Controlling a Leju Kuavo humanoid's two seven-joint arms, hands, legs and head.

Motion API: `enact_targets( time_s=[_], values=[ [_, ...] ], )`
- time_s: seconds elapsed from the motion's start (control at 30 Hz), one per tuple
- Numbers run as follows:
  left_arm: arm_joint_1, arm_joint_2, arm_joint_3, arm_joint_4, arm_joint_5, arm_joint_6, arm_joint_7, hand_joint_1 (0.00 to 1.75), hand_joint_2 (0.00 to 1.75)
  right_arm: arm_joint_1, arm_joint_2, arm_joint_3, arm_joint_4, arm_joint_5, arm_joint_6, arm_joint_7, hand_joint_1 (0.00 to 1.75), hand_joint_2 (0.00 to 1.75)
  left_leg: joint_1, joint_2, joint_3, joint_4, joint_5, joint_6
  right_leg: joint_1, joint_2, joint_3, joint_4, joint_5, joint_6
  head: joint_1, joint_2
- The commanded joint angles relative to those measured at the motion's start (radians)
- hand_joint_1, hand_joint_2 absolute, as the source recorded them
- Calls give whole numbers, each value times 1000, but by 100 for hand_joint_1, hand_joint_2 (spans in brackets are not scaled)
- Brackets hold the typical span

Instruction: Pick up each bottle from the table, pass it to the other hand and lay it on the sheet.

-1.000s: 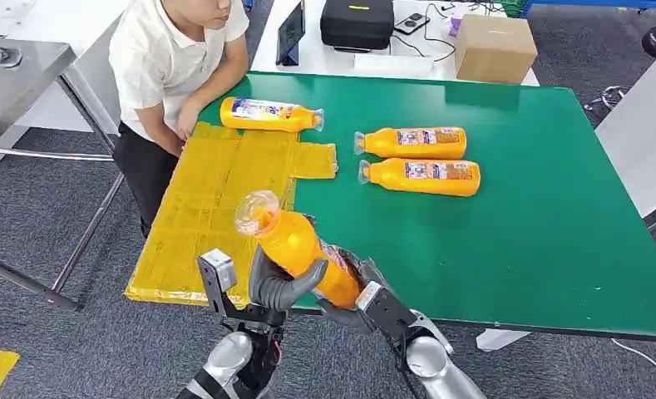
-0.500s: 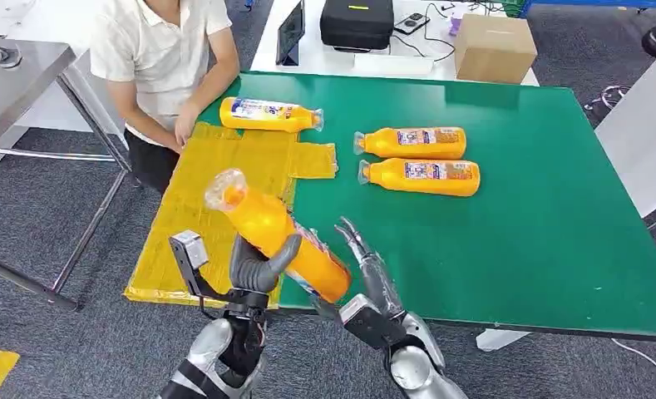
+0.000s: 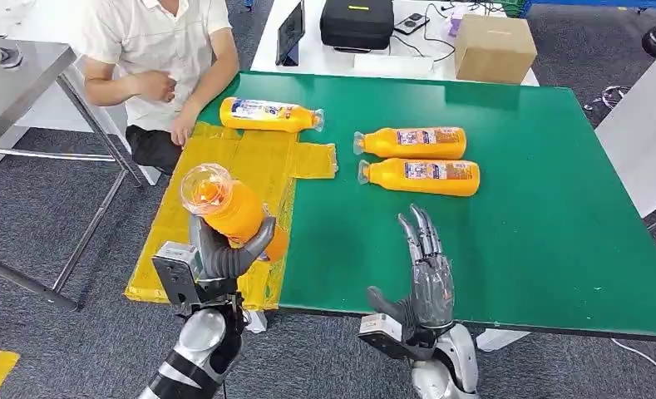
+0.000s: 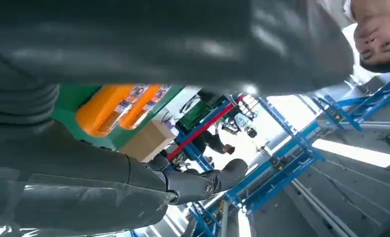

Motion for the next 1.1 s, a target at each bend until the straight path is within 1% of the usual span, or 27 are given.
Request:
enact_targets(
  time_s=[0.03, 0.17, 0.2, 0.23, 0.27, 0.3, 0.33, 0.37, 0.4, 0.43, 0.47, 0.5, 0.53, 0.57, 0.6, 0.63, 0.67, 0.73, 0.77, 0.87, 0.93, 1.0, 1.1],
  values=[
    [-46, 27, 5, 59, 1, 1, 1, 175, 175, -3, 5, -43, -5, 0, -5, -4, 0, 0, 1, 0, 1, 0, 0, -1, 1, 0, 1, -1, 0, -2, 0, 0],
    [-46, 27, 5, 59, 1, 1, 1, 175, 175, -3, 5, -43, -5, 0, -5, -4, 0, 0, 1, 0, 2, -1, 0, -2, 1, 1, 2, -1, 0, -3, 0, 0],
    [-61, 31, 0, 98, -190, 122, -11, 175, 175, 17, 66, -158, -34, 153, -5, -32, 0, 0, 0, 0, 1, 0, 0, -1, 0, 0, 1, 0, 0, -1, 0, 0],
    [-56, 16, 37, 100, -258, 122, 3, 175, 175, 21, 75, -188, -47, 162, -5, -40, 0, 0, 1, -1, 1, 0, 0, -2, 1, 0, 2, -1, 0, -3, 0, 0],
    [-62, 19, 59, 104, -308, 122, 12, 175, 175, 27, 92, -252, -84, 219, -5, -64, 0, 0, 1, -2, 1, 0, 1, -1, 1, -1, 1, 0, 0, -2, 0, 0],
    [-62, -5, 138, 123, -493, 122, 24, 175, 175, 23, 85, -270, -93, 262, -5, -59, 0, 0, 2, -1, 2, -1, 0, -2, 2, -1, 3, -1, 0, -3, 0, 0],
    [-71, -20, 192, 149, -657, 122, 81, 175, 175, 13, 73, -273, -100, 255, -5, -53, 0, 0, 2, -1, 1, 0, 0, -2, 2, 0, 2, -1, 0, -3, 0, 0],
    [-91, -1, 185, 191, -765, 122, 139, 175, 175, 6, 68, -269, -97, 240, -5, -48, 0, 175, 0, 0, 0, 0, 0, -1, 0, 0, 0, 0, 0, -2, 0, 0],
    [-116, 16, 183, 241, -940, 122, 215, 175, 175, -5, 54, -249, -93, 227, -5, -26, 0, 175, 0, 0, 1, 0, 1, -1, 0, 0, 0, 0, 0, -1, 0, 0],
    [-139, 25, 168, 289, -1004, 118, 254, 175, 175, -13, 46, -235, -87, 224, -5, -10, 0, 175, 1, 0, 2, -1, 1, -2, 1, 0, 2, -1, 1, -3, 0, 0],
    [-179, 52, 126, 363, -1109, 59, 351, 175, 175, -22, 24, -198, -71, 188, -5, 21, 0, 175, 0, 0, 1, -1, 1, -1, 0, 0, 1, -1, 1, -2, 0, 0],
    [-220, 61, 102, 431, -1173, -8, 417, 175, 175, -30, 5, -168, -59, 175, -5, 45, 0, 175, 1, 1, 2, -1, 1, -1, 1, 1, 2, -1, 2, -3, 0, 0],
    [-260, 65, 81, 497, -1213, -93, 479, 175, 175, -40, -7, -147, -43, 173, -5, 66, 0, 175, 1, 0, 2, -1, 1, -1, 1, 0, 2, -1, 1, -2, 0, 0],
    [-324, 80, 14, 591, -1316, -208, 545, 175, 175, -49, -17, -135, -30, 206, -5, 85, 0, 175, 0, 0, 2, -1, 1, -1, 0, 1, 1, -1, 1, -2, 0, 0],
    [-345, 77, 7, 621, -1326, -241, 550, 175, 175, -51, -21, -131, -26, 207, -5, 91, 0, 175, 1, -1, 2, -1, 2, -1, 1, -1, 2, -1, 2, -3, 0, 0],
    [-428, 79, -66, 739, -1388, -419, 610, 175, 175, -59, -28, -111, -18, 134, 0, 73, 0, 175, 1, -2, 1, -1, 3, -1, 1, -2, 2, -1, 1, -2, 0, 0],
    [-463, 74, -69, 777, -1399, -427, 616, 175, 175, -61, -29, -105, -16, 112, 4, 72, 0, 175, 1, -2, 1, -1, 4, -2, 1, -2, 2, -1, 2, -2, 0, 0],
    [-492, 64, -50, 827, -1378, -429, 588, 175, 175, -59, -30, -100, -16, 88, 10, 72, 0, 175, 2, -3, 0, 1, 4, -2, 2, -2, 1, 0, 2, -2, 0, 0],
    [-493, 65, -45, 829, -1374, -429, 585, 175, 175, -56, -31, -102, -16, 77, 12, 69, 0, 175, 1, -2, 0, 0, 4, -2, 1, -2, 2, -1, 2, 0, 1, 0],
    [-473, 65, -29, 807, -1359, -412, 580, 175, 175, -47, -29, -103, -25, 38, 29, 55, 0, 175, 2, 1, 1, 0, 3, -2, 2, 2, 1, -1, 2, -1, 0, 0],
    [-464, 67, -29, 794, -1348, -451, 578, 175, 175, -45, -24, -109, -28, 11, 52, 44, 0, 175, 1, 0, 1, 0, 3, -2, 1, 1, 2, 0, 2, 0, 0, 0],
    [-479, 62, -35, 820, -1342, -492, 577, 175, 175, -54, -20, -107, -19, -8, 76, 34, 0, 175, 1, 1, 1, 0, 4, -2, 1, 1, 1, 0, 2, 0, 0, 0],
    [-509, 49, -10, 875, -1284, -562, 560, 175, 175, -75, -13, -101, 13, -18, 91, 28, 0, 175, 1, 1, -1, 0, 4, -2, 1, 2, 0, 0, 2, 0, 0, 0]
  ],
)
